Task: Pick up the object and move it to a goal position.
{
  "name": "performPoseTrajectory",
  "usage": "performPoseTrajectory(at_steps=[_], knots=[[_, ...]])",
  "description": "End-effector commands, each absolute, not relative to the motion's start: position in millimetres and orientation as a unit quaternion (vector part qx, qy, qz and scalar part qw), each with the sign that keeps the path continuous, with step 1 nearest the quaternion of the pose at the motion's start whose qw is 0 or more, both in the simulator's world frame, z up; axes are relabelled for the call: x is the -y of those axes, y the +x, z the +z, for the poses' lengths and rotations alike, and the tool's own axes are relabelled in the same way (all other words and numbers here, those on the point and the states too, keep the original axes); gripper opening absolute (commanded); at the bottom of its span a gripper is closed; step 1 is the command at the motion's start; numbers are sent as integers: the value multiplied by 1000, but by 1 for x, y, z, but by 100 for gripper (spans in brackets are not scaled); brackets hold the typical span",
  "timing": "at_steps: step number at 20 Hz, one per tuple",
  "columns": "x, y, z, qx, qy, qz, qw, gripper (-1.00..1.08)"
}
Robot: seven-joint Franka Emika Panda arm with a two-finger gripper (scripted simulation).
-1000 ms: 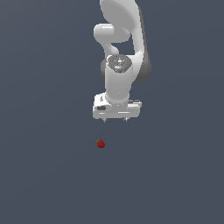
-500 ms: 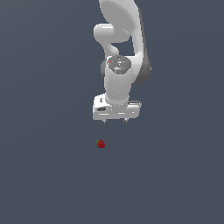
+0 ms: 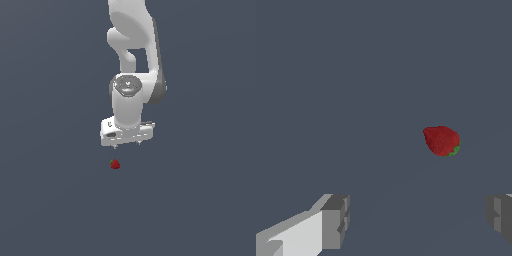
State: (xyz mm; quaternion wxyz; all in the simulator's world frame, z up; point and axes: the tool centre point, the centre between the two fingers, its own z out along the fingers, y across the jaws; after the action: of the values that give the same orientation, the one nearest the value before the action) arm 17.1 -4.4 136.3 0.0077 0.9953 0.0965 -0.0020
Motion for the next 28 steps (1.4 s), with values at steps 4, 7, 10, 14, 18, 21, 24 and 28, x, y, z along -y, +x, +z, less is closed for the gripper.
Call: performPoseTrajectory(at_steps=[4,7,10,14,18,21,24,28], knots=[[24,32,115,-148,989,-2,6,100],[36,40,103,-175,985,-2,4,100],[45,46,93,-198,980,-1,3,100],[55,51,83,-220,975,-1,1,100],[61,54,76,-235,972,0,0,100],[64,55,73,-240,971,0,0,100],[64,55,73,-239,971,0,0,100],[64,55,67,-239,971,0,0,100]])
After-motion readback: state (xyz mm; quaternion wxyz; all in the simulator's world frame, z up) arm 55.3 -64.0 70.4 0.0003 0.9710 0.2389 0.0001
